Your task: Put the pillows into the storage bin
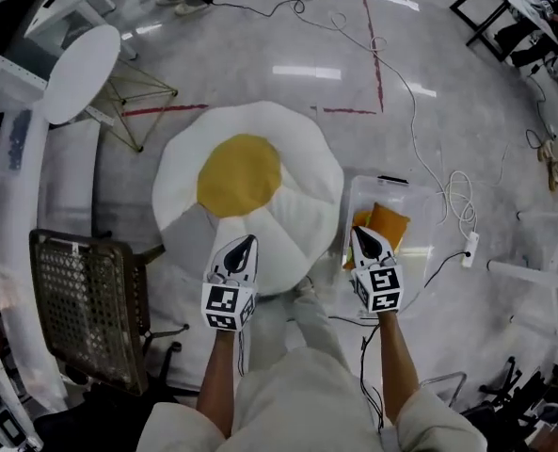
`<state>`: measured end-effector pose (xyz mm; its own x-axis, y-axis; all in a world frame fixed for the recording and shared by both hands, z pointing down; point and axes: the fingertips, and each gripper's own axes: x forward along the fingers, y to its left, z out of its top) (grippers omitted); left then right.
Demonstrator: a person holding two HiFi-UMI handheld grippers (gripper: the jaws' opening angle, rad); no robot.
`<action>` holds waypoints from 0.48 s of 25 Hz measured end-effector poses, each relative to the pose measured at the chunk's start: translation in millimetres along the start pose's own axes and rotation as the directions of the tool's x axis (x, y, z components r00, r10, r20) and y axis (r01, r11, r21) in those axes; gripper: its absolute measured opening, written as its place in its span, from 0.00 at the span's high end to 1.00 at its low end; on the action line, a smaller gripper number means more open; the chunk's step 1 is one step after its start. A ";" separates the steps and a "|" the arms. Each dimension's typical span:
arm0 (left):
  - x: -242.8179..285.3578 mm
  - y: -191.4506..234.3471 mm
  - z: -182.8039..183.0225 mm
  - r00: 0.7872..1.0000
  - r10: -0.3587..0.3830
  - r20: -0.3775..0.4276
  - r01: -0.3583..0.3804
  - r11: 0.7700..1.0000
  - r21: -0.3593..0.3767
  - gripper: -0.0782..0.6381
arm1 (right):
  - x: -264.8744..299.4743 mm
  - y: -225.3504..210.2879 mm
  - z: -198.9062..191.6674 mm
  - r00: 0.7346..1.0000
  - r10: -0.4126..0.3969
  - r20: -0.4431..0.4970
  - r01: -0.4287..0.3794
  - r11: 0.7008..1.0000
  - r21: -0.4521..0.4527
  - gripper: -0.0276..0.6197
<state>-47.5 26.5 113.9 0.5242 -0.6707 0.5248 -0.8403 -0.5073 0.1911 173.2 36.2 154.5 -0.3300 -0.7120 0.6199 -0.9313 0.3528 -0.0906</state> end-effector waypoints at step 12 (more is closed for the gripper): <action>-91.7 22.3 92.0 0.995 0.071 0.074 -0.069 0.997 -0.030 0.87 | -55.4 38.9 134.3 0.990 0.042 0.138 -0.032 0.997 -0.075 0.96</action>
<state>-101.6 26.9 -6.3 0.4723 -0.7432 0.4739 -0.8781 -0.4435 0.1796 134.6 7.9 12.0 -0.3871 -0.7733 0.5022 -0.9061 0.4200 -0.0517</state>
